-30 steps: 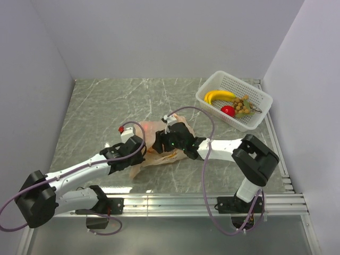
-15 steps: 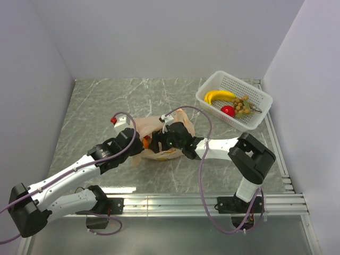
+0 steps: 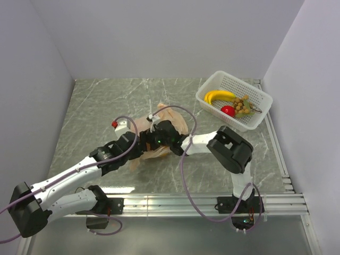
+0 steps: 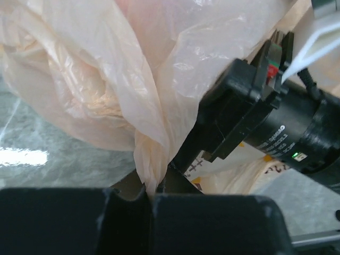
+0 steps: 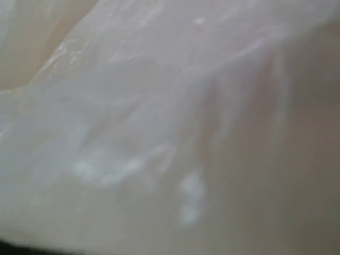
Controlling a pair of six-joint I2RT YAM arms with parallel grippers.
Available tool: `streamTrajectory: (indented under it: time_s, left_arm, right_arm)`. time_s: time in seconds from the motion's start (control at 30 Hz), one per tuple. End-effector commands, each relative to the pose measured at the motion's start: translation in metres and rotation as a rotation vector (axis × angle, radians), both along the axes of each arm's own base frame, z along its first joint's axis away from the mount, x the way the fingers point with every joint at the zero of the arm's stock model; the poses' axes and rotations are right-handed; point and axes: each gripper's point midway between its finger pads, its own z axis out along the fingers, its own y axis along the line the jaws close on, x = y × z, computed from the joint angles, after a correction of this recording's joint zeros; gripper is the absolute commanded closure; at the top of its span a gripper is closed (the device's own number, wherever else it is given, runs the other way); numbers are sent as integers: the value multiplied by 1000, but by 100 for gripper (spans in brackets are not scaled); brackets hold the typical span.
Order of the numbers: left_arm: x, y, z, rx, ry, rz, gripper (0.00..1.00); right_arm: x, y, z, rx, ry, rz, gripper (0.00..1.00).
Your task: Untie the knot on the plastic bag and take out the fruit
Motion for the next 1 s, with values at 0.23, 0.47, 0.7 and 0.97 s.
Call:
streamTrajectory:
  time_s: [0.23,0.47,0.7,0.97]
  left_arm:
    - [-11,-8,-35,-73,54,-9,100]
    - [-18,-1,-44,-93,65,12,99]
    - [-17,18,-40,-51,34,71,99]
    - [-14,36,-43,8,36,125,100]
  right_arm:
    - [-23,32,-35,-120,81,148,8]
    - [-20,31,-25,-70,22,125,49]
    - [-11,8,11,-39,-98,54,76]
    - [-2,-44,29,-117,-183,-37,90]
